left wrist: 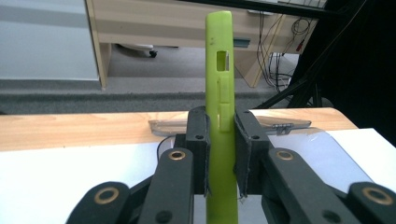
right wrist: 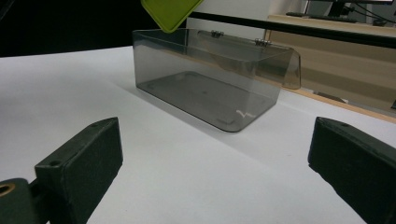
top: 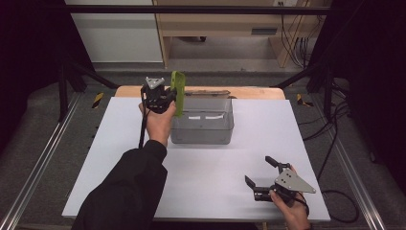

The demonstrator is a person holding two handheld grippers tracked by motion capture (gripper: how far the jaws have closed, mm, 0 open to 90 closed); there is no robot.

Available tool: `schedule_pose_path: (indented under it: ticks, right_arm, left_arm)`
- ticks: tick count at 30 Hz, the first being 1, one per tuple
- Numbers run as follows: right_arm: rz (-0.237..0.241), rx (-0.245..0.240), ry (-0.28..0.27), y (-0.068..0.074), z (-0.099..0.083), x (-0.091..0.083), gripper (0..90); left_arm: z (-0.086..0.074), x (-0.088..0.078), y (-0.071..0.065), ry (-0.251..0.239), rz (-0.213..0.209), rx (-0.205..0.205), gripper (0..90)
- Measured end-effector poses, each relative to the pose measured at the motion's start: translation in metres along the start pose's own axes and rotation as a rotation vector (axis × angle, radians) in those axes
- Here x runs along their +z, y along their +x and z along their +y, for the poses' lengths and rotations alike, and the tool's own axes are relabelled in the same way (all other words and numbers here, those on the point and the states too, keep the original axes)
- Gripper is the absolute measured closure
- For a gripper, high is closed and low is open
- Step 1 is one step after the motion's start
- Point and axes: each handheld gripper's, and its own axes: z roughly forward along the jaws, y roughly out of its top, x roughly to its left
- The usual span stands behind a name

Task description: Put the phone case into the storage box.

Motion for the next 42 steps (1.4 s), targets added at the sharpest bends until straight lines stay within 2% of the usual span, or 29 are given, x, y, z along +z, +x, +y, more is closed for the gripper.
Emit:
schedule_pose_path:
  ticks: [3,7,9,16,24,42]
  right_arm:
    - [0.0,0.002,0.007,0.001,0.0,0.0,3.2]
    - [-0.003,0.001,0.008,0.001,0.0,0.0,3.2]
    - [-0.003,0.004,0.007,0.0,0.0,0.0,3.2]
    - [-0.003,0.01,0.014,0.001,0.0,0.001,3.3]
    - [-0.004,0.011,0.014,0.002,0.0,0.001,3.4]
    - [0.006,0.028,0.008,0.003,0.0,0.002,3.4]
  left_arm:
    - [-0.005,0.001,0.002,0.006,0.008,-0.007,78.0]
    - [-0.009,0.001,0.002,0.016,0.022,0.022,78.1]
    - [-0.011,0.002,0.001,0.02,0.026,0.024,78.0]
    - [-0.018,0.004,-0.004,0.047,0.059,0.112,78.0]
    - [-0.024,0.009,-0.002,0.071,0.077,0.118,78.0]
    - [-0.037,0.018,-0.003,0.129,0.065,0.119,77.9]
